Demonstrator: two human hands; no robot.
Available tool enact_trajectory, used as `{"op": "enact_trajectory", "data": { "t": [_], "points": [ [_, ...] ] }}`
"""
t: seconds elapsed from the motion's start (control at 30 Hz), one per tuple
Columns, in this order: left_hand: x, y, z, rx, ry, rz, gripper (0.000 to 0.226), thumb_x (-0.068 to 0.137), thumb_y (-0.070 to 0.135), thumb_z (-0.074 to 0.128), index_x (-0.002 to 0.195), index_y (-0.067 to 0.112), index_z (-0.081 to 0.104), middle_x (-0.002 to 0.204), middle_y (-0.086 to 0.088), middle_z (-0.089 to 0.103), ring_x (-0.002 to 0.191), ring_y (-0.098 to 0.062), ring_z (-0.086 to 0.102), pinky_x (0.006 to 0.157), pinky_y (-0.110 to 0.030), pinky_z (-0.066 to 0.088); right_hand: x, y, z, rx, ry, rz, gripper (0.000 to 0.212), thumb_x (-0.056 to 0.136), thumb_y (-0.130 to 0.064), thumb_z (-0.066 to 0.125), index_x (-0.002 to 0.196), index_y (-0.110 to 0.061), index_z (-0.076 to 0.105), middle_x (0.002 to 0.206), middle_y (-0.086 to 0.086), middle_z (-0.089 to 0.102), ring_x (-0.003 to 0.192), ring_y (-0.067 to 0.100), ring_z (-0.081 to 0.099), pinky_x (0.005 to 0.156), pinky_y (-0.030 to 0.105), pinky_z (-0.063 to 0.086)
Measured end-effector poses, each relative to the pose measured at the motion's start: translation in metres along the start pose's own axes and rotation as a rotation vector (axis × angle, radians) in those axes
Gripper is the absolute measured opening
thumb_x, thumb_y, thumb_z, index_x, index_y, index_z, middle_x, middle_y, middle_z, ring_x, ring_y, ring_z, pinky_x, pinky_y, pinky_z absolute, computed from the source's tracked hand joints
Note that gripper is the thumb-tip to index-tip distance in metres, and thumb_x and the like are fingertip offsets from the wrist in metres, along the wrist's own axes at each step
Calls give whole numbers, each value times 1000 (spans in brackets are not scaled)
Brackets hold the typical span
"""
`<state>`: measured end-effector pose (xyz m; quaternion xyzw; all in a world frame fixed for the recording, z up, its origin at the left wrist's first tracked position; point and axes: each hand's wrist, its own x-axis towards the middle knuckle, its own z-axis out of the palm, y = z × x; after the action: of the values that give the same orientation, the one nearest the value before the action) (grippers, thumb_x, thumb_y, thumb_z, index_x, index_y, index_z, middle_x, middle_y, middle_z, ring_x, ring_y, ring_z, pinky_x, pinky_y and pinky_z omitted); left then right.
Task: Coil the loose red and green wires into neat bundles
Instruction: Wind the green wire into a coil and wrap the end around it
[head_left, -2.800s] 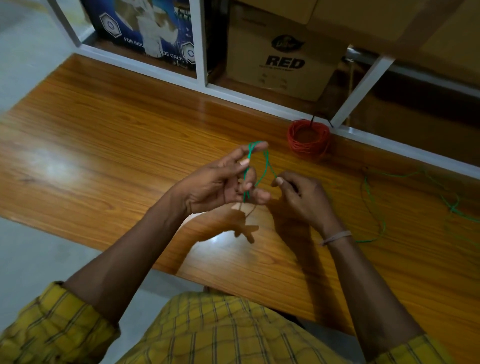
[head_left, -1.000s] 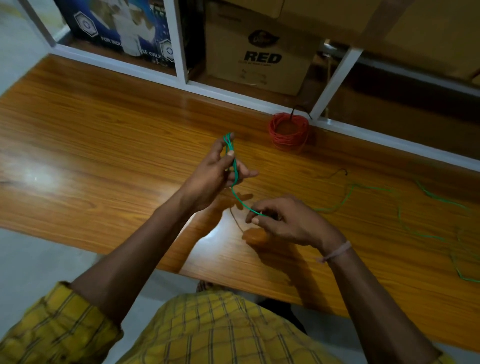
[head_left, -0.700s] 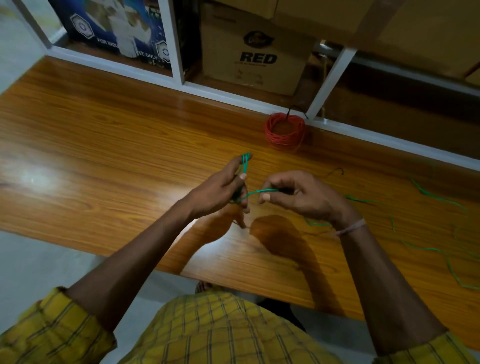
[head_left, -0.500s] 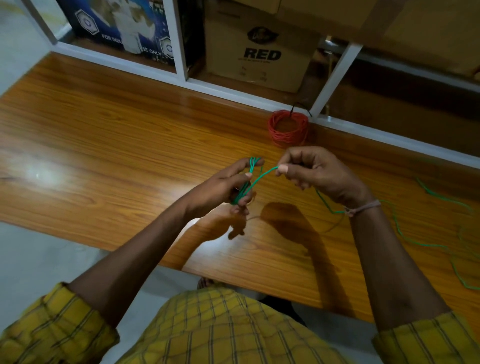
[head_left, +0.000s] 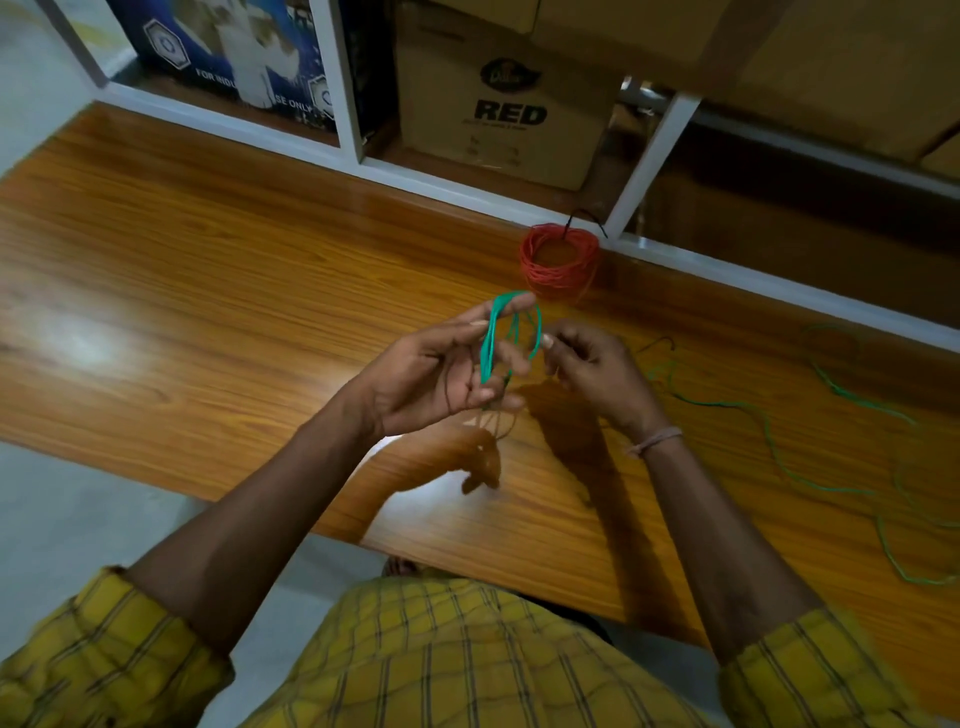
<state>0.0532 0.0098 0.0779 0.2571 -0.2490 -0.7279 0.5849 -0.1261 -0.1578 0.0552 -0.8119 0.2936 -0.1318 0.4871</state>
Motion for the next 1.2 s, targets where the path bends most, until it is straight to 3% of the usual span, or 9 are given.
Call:
{"op": "enact_trajectory", "data": {
  "t": [0.2, 0.33, 0.47, 0.6, 0.7, 0.87, 0.93, 1.07, 1.2],
  "points": [
    [16, -5, 8, 43, 124, 114, 48, 116, 16, 30, 164, 11, 31, 160, -12, 54, 96, -29, 81, 111, -59, 51, -50, -3, 13, -73, -191, 82, 22, 110, -18, 55, 106, -14, 76, 70, 14, 74, 42, -1, 58, 49, 16, 43],
    [27, -16, 10, 46, 271, 160, 47, 117, 15, 29, 165, 15, 28, 162, 1, 53, 116, -43, 74, 111, -61, 51, -66, -5, 5, -324, -354, -50, 25, 106, -27, 60, 126, -26, 74, 68, -7, 70, 55, -2, 59, 60, 23, 45],
    [32, -20, 6, 210, 443, 173, 50, 117, 20, 36, 165, 24, 27, 167, 7, 46, 116, -42, 74, 109, -52, 56, -73, -17, -14, -490, -507, -118, 50, 95, -53, 57, 141, -36, 64, 77, -2, 71, 67, 10, 59, 68, 34, 47],
    [32, -31, 13, 599, 406, 85, 58, 116, 21, 39, 170, 27, 16, 172, 6, 35, 118, -35, 75, 107, -40, 57, -68, -34, -38, -396, -595, -61, 29, 100, -27, 67, 129, -33, 69, 70, -3, 72, 58, 11, 66, 61, 30, 53],
    [35, -35, 23, 829, 374, 18, 56, 116, 18, 38, 168, 22, 16, 165, 5, 42, 115, -21, 75, 90, -16, 57, -58, -40, -57, -264, -553, 9, 8, 101, -21, 69, 93, -22, 71, 64, -2, 68, 54, 15, 63, 52, 35, 48],
    [32, -40, 33, 972, 328, -111, 51, 117, 20, 37, 166, 26, 22, 148, -1, 63, 105, -35, 76, 101, -38, 59, -37, -49, -91, 74, -445, 30, 11, 101, -5, 66, 90, -7, 66, 55, 2, 55, 39, 7, 46, 39, 17, 36],
    [29, -41, 41, 908, 318, -139, 48, 117, 19, 36, 164, 27, 28, 137, -5, 72, 87, -33, 75, 90, -40, 59, -25, -45, -98, 176, -389, 6, 8, 101, -4, 65, 92, -4, 65, 52, -4, 52, 39, 5, 44, 41, 19, 39],
    [21, -37, 53, 636, 220, -136, 46, 116, 17, 32, 161, 23, 37, 135, -24, 70, 64, -22, 66, 96, -75, 45, -1, -28, -96, 331, -244, 19, 7, 102, -6, 65, 95, -7, 67, 59, -3, 48, 49, 9, 40, 44, 22, 38],
    [19, -33, 55, 394, 79, -110, 49, 115, 18, 28, 163, 13, 37, 146, -31, 60, 56, -18, 64, 85, -54, 56, 13, -6, -79, 270, -126, 13, 8, 101, -15, 70, 94, -11, 68, 62, -3, 49, 47, 8, 37, 41, 22, 31]
  ]
}}
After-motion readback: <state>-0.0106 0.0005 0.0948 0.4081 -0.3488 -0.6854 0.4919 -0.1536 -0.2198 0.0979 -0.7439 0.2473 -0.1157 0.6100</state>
